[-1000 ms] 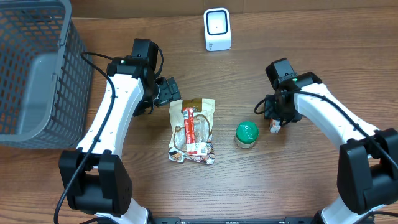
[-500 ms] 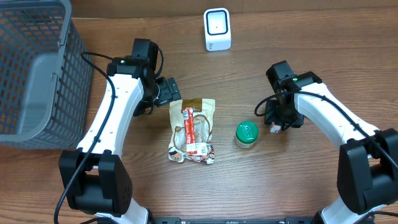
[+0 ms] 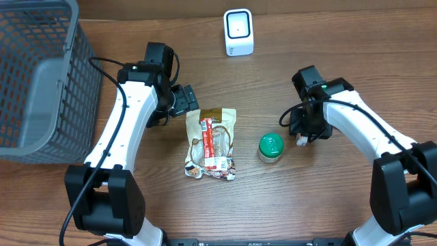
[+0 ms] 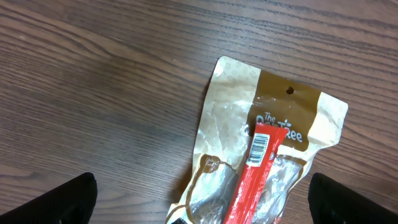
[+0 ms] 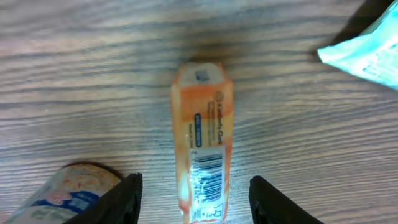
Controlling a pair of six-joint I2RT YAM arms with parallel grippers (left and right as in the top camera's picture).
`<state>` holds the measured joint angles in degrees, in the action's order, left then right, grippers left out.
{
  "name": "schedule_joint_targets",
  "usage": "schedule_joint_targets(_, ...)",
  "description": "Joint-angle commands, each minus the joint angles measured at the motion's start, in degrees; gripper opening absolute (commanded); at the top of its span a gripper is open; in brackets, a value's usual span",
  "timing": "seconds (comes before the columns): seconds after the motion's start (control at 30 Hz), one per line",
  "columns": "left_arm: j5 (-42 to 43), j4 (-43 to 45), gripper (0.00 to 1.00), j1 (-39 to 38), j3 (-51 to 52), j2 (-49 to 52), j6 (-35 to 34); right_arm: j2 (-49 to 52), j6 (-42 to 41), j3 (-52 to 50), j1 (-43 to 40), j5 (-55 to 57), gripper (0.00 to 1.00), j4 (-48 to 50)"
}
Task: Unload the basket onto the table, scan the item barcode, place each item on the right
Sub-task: 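Lower the right gripper and close it on the orange pack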
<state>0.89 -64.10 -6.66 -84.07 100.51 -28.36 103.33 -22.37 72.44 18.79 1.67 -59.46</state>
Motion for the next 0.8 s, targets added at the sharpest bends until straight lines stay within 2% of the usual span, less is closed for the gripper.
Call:
schedule_joint_targets(0.0, 0.2, 0.04, 1.0, -0.11, -1.2, -1.29, -0.35, -3.63, -0.33, 3.04, -0.28, -0.26, 0.6, 0.11)
schedule_joint_targets(0.17, 0.2, 0.04, 1.0, -0.11, -1.2, -1.29, -0.35, -4.31, -0.33, 2.84, -1.4, -0.02, 0.61, -0.92)
schedule_joint_targets(0.27, 0.2, 0.04, 1.0, -0.11, -1.2, -1.29, -0.35, -4.31, -0.33, 2.49, -2.56, 0.42, 0.53, -0.9)
schedule_joint_targets(0.33, 0.2, 0.04, 1.0, -0.11, -1.2, -1.29, -0.35, -4.31, -0.33, 2.43, -3.41, 0.44, 0.42, -0.72)
schedule_joint_targets(0.37, 0.22, 0.04, 1.0, -0.11, -1.2, -1.29, -0.35, -4.31, -0.33, 2.4, -3.87, 0.42, 0.33, -0.72)
schedule_joint_targets(0.4, 0.2, 0.04, 1.0, -0.11, -1.2, -1.29, -0.35, -4.31, -0.33, 2.01, -4.44, 0.39, 0.18, -0.68)
schedule_joint_targets(0.5, 0.2, 0.04, 1.0, -0.11, -1.2, -1.29, -0.35, -4.31, -0.31, 0.55, -5.05, 0.42, 0.04, -0.48)
schedule_joint_targets(0.77, 0.2, 0.04, 1.0, -0.11, -1.2, -1.29, -0.37, -4.31, -0.33, -4.28, -5.05, 0.35, 0.04, 2.84)
